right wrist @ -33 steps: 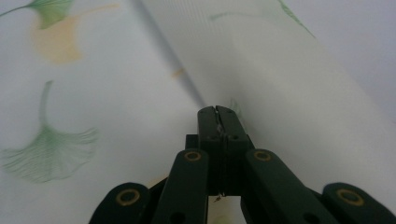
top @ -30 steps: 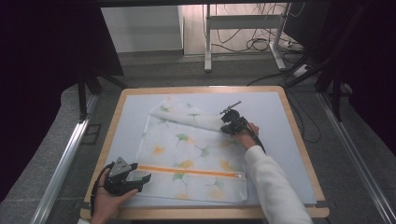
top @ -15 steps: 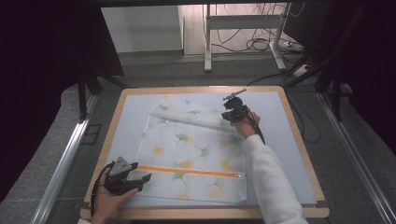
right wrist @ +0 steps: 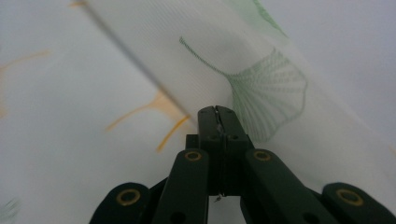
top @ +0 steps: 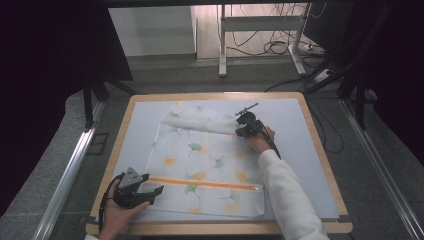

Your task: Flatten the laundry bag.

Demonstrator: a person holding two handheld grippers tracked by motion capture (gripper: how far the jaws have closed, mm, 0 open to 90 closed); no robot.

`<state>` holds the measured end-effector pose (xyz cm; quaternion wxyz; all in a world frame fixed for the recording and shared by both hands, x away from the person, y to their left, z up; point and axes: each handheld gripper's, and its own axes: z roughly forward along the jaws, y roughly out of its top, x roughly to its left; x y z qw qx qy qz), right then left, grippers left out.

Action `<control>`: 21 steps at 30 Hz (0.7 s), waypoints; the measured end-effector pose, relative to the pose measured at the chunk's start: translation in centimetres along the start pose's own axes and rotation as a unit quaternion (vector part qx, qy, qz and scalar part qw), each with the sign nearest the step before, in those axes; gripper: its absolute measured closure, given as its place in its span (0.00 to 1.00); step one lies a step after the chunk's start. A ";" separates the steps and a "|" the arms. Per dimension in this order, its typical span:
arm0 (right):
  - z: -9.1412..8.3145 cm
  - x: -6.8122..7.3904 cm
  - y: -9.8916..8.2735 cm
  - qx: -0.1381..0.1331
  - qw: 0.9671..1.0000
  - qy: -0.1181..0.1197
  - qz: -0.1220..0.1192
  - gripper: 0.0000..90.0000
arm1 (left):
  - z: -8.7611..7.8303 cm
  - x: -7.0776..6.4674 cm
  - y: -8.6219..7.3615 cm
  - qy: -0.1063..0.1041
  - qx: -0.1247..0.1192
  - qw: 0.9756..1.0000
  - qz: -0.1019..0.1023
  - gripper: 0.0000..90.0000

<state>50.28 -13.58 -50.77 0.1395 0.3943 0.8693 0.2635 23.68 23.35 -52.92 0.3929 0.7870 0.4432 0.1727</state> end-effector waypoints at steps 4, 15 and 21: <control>0.9 -1.1 1.3 -0.015 0.999 -0.021 0.021 0.99 | 0.0 0.1 0.0 0.001 -0.001 1.000 0.000 0.32; 0.2 -1.1 2.9 -0.041 0.998 -0.034 0.026 0.99 | -0.2 0.2 0.0 -0.004 -0.004 1.000 0.003 0.32; -2.1 0.2 1.7 -0.056 0.998 -0.001 0.008 0.99 | -0.2 0.2 0.0 -0.003 -0.005 1.000 0.004 0.32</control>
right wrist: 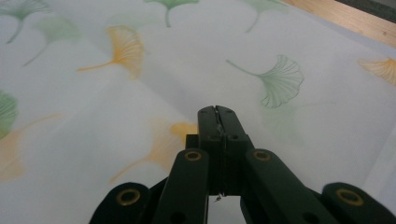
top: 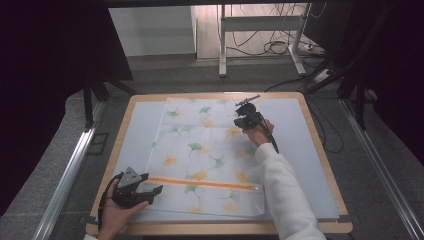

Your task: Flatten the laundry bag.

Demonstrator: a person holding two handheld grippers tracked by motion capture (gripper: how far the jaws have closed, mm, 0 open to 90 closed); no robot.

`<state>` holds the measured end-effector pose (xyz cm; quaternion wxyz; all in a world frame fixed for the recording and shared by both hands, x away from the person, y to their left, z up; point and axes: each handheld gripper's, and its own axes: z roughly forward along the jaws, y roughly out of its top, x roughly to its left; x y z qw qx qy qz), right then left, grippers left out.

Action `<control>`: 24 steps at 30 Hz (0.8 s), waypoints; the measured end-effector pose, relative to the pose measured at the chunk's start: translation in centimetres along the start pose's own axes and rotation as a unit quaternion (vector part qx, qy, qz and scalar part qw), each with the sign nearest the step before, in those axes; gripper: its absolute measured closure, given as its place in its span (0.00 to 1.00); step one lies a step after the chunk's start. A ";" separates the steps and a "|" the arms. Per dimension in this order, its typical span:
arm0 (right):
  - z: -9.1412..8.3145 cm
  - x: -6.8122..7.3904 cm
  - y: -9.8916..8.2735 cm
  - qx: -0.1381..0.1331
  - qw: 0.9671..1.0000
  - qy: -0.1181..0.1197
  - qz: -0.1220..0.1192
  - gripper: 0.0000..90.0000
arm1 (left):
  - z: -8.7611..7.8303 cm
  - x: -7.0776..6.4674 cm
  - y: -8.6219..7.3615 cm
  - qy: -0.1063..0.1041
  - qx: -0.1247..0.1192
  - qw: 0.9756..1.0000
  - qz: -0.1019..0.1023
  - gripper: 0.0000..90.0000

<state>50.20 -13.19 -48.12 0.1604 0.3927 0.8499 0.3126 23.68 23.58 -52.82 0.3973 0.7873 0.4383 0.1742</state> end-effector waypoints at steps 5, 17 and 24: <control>-2.9 1.2 -2.1 -0.009 1.000 0.015 -0.021 0.99 | 0.2 0.1 0.2 0.002 -0.002 1.000 0.000 0.31; -8.2 2.2 -9.5 -0.018 0.999 0.048 -0.019 0.99 | 1.0 -0.8 1.2 0.006 -0.007 1.000 0.018 0.31; -10.5 2.9 -13.8 -0.024 0.997 0.074 -0.005 0.99 | 2.1 -1.6 2.5 0.000 -0.018 1.000 0.025 0.32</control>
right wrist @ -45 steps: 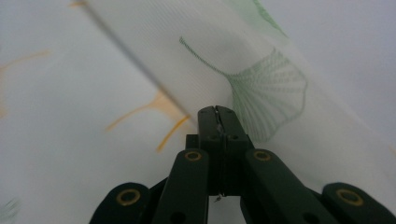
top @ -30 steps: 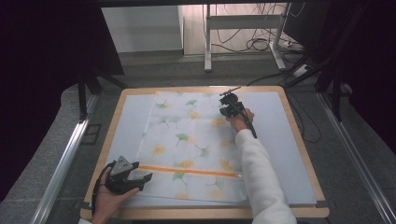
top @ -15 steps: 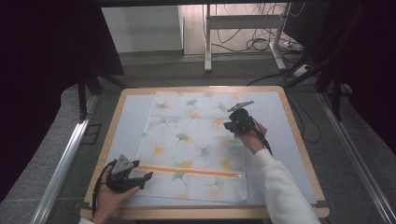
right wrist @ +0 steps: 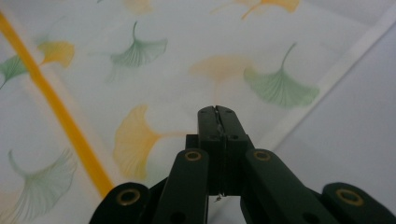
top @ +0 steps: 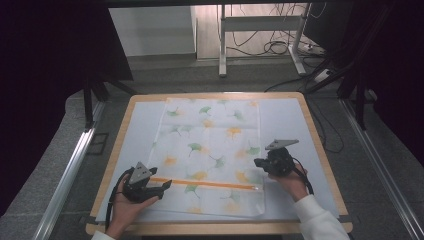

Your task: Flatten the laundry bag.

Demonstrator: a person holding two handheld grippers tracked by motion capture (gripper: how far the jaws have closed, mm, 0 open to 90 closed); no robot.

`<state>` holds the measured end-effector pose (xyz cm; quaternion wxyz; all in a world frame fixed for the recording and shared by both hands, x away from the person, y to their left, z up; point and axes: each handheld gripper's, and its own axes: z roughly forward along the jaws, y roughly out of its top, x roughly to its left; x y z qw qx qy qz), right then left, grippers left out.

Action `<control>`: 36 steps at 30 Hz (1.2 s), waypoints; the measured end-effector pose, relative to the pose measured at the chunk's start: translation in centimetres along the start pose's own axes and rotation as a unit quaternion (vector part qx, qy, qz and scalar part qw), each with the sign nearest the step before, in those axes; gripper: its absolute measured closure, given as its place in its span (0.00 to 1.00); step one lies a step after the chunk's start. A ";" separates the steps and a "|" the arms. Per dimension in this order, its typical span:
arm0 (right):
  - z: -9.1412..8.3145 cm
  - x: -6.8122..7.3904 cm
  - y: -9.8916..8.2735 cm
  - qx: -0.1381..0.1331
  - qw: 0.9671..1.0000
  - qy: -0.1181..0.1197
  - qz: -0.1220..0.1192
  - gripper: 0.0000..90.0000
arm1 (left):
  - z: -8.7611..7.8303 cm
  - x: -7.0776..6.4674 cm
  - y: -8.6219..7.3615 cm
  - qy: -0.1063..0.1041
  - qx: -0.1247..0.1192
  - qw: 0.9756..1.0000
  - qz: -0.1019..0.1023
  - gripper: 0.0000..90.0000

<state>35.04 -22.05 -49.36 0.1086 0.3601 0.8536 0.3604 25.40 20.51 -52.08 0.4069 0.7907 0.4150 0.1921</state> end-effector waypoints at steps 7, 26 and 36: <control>-1.5 1.6 -2.4 -0.001 1.000 0.019 0.000 0.99 | 1.6 -1.5 1.3 -0.005 0.007 1.000 0.026 0.31; -1.9 5.3 -4.6 0.008 1.000 0.017 0.007 0.99 | 2.6 -1.9 2.6 -0.038 0.000 0.999 0.033 0.32; -2.7 5.6 -5.8 0.013 1.000 0.014 0.014 0.99 | 4.0 -2.9 3.8 -0.050 0.008 0.996 0.070 0.32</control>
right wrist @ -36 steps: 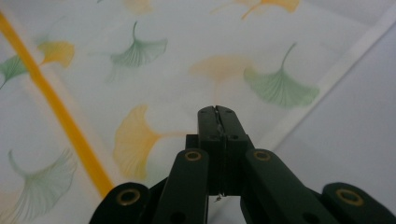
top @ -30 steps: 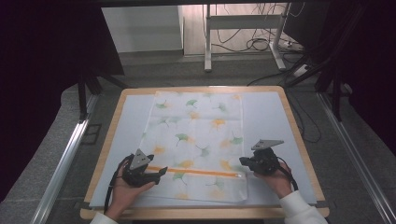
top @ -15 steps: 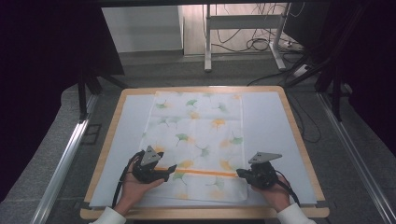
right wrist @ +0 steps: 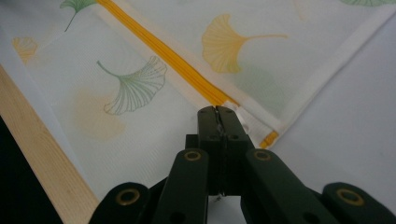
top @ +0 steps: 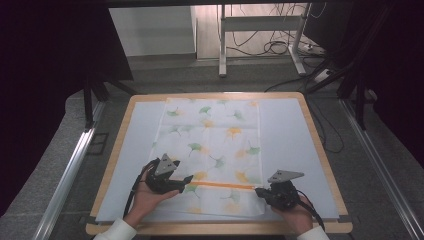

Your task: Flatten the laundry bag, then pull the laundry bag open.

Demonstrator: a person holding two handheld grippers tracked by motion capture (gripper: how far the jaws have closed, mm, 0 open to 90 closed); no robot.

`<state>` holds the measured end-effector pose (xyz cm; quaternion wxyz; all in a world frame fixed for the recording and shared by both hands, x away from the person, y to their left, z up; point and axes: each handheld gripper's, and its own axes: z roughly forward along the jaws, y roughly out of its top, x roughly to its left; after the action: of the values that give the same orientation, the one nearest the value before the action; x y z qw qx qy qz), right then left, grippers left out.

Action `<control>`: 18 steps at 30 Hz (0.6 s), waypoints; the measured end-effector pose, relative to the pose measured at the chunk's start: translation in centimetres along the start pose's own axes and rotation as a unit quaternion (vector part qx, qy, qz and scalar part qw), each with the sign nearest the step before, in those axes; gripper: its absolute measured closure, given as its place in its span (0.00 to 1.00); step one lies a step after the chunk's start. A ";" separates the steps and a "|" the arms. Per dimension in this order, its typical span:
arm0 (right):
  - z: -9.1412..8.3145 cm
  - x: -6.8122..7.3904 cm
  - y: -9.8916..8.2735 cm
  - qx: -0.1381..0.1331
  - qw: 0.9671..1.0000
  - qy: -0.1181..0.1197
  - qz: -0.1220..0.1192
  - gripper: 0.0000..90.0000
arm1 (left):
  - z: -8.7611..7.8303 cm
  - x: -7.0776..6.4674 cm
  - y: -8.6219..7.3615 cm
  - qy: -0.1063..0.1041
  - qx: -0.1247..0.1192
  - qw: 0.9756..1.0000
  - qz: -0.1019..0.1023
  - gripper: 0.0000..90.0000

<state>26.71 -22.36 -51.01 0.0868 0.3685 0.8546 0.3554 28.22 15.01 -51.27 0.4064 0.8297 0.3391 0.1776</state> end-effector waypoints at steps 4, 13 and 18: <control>-0.1 0.2 -0.4 0.002 1.000 0.001 0.000 0.99 | 0.6 -0.7 0.6 -0.009 0.000 1.000 0.004 0.32; 0.1 0.6 -0.7 0.016 1.000 0.008 -0.011 0.99 | 2.1 -1.9 2.0 -0.032 0.002 0.999 0.006 0.33; 0.0 0.8 -0.7 0.014 1.000 0.006 -0.012 0.99 | 2.7 -2.7 2.9 -0.045 0.000 0.999 0.012 0.33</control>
<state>25.76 -22.19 -51.38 0.0805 0.3568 0.8646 0.3443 29.06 10.26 -50.64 0.4191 0.8408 0.3105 0.1451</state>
